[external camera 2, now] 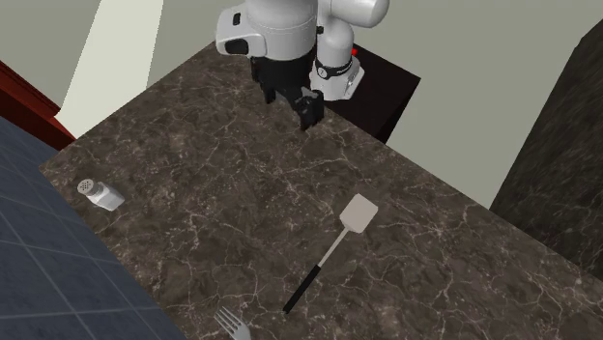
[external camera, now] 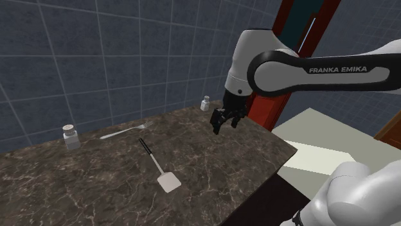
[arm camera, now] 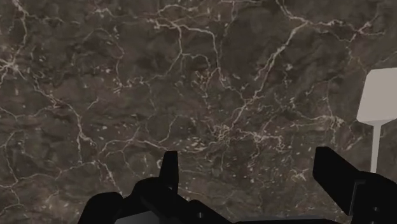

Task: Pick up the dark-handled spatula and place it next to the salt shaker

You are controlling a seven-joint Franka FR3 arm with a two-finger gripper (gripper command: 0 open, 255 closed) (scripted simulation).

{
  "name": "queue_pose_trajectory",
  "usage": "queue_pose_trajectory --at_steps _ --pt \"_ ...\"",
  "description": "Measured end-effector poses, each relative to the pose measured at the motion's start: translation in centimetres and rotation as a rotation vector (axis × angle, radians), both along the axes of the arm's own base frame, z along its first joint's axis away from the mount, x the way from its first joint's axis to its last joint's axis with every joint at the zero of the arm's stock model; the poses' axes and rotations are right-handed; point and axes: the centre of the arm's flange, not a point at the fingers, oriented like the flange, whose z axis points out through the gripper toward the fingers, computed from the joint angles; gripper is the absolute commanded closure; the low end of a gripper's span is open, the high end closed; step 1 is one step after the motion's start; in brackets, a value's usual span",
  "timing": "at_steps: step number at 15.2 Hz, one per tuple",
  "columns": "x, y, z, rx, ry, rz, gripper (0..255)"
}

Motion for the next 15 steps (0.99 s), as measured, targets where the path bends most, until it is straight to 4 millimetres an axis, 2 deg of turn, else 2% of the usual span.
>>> queue_pose_trajectory --at_steps 6,15 --pt "3.1 5.7 -3.8 0.001 -0.016 0.017 0" --pt "8.7 15.1 -8.5 0.005 -0.041 0.044 0"
